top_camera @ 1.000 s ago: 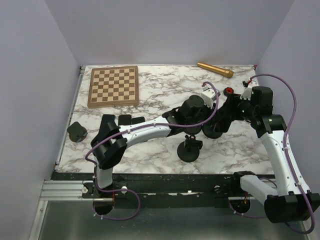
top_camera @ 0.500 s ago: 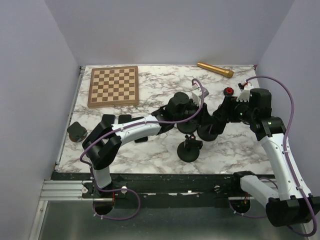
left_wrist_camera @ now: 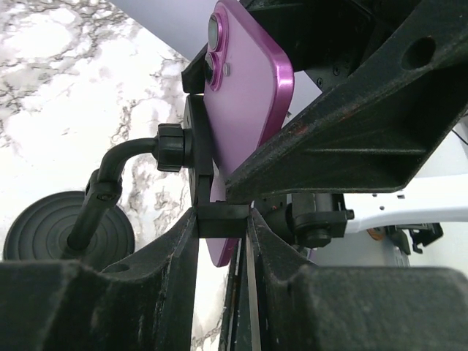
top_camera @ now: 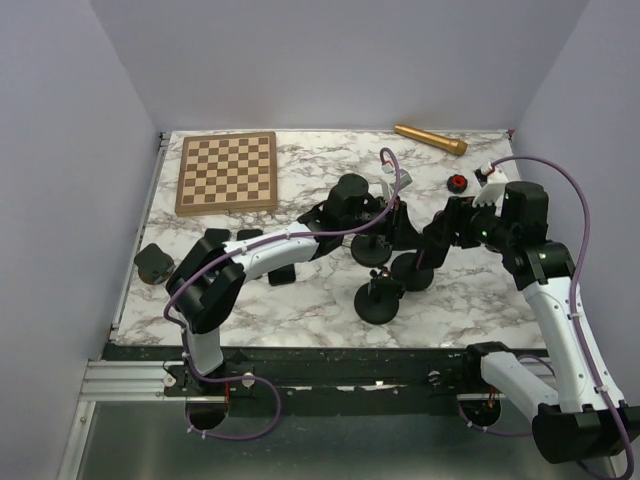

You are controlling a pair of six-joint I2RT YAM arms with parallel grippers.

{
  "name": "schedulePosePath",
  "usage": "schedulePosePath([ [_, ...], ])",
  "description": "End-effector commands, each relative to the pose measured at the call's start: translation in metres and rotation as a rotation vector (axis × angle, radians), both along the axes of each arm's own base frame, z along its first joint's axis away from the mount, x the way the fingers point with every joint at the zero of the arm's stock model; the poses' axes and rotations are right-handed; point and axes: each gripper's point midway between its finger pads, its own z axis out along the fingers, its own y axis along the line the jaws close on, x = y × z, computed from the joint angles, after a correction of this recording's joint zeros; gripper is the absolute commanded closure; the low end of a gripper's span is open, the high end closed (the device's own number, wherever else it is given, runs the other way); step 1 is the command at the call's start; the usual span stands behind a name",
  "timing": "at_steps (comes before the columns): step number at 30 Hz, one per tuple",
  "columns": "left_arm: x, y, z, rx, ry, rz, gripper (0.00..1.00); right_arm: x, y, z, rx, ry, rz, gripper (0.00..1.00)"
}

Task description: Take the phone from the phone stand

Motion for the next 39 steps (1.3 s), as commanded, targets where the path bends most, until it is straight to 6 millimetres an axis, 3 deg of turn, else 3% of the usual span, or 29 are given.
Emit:
schedulePosePath([
  [1, -0.006, -0.011, -0.013, 0.017, 0.058, -0.053, 1.00, -0.035, 0.046, 0.033, 0.186, -0.030, 0.225, 0.99],
  [8, -0.014, -0.014, -0.006, -0.001, 0.012, -0.094, 1.00, -0.059, 0.051, 0.054, 0.235, -0.093, 0.268, 0.99],
  [14, -0.022, -0.023, 0.001, -0.009, -0.040, -0.101, 1.00, -0.053, 0.041, 0.039, 0.191, -0.080, 0.198, 0.99],
  [21, -0.013, -0.019, 0.010, 0.006, -0.092, -0.033, 0.80, -0.052, 0.040, 0.037, 0.191, -0.081, 0.193, 0.99],
  [28, -0.013, -0.018, 0.014, 0.010, -0.114, -0.036, 0.57, -0.061, 0.044, 0.048, 0.213, -0.094, 0.219, 0.99],
  [39, -0.025, -0.003, 0.033, -0.019, -0.155, -0.050, 0.40, -0.065, 0.039, 0.054, 0.214, -0.080, 0.173, 0.99],
])
